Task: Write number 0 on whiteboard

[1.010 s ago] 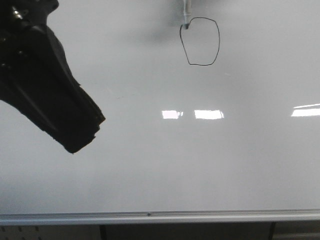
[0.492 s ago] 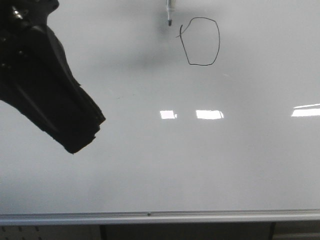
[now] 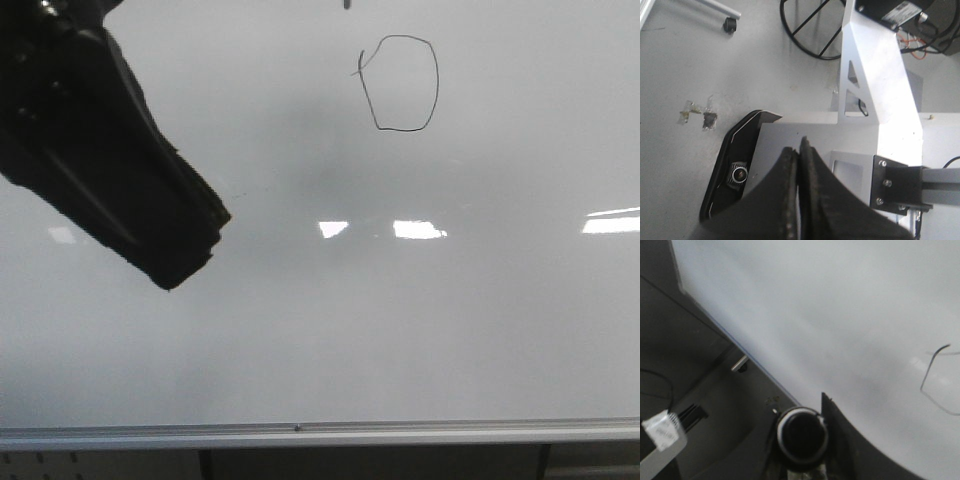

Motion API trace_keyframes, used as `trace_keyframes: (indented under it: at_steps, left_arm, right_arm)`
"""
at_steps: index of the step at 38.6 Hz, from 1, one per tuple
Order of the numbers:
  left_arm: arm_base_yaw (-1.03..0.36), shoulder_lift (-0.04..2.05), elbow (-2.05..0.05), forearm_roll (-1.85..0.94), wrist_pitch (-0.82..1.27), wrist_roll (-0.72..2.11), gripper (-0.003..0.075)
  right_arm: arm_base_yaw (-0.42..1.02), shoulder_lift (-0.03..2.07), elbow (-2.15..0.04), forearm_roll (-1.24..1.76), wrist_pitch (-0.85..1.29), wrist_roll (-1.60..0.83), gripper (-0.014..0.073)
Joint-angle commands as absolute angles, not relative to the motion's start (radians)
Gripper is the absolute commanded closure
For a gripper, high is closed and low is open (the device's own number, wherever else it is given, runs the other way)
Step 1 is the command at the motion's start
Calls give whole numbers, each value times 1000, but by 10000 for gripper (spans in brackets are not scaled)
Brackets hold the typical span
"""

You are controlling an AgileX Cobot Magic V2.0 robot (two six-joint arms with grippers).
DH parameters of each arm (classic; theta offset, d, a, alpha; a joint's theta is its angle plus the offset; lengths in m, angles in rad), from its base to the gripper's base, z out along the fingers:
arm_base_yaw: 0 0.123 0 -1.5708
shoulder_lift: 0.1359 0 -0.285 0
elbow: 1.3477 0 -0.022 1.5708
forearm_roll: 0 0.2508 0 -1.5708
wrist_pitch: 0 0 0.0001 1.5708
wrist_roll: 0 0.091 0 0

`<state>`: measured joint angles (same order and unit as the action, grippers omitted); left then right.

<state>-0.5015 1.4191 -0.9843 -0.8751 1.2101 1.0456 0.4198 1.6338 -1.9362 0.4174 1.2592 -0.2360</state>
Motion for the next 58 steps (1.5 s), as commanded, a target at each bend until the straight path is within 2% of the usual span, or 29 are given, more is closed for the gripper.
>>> trace_keyframes:
  at_steps: [1,3,8,11,14,26,37,50,58]
  left_arm:
    - [-509,1388,-1013,-971,1254,1047,634]
    - [-509,1388,-1013,-980,1252,1047,568]
    - [-509,1388,-1013,-1012,1252,1047,342]
    - [-509,1388,-1013,-1049,1252,1047,253]
    - [-509,1388,-1013,-1097,1259,1089,215]
    - [-517,1388,-1013,-1152,1264,1144,216]
    - [-585,1388,-1013,-1152,1264,1146,232]
    - [-586,1388,-1013,-1117,1264,1146,459]
    - [-586,1388,-1013,-1106,1264,1146,564]
  right_arm:
    - [419,1492,-1810,486,1209,-281,655]
    - [419,1439,-1715,500,1177,-291,655]
    - [419,1295,-1445,549,1096,-324,655]
    - [419,1226,-1319,584,1057,-335,655]
    - [419,1187,-1219,629,1026,-362,655]
    - [419,1171,-1023,1051,955,-632,655]
    - [419,1206,-1016,1145,948,-686,655]
    - [419,1207,-1016,1143,981,-700,655]
    - [419,1207,-1016,1126,1002,-701,655]
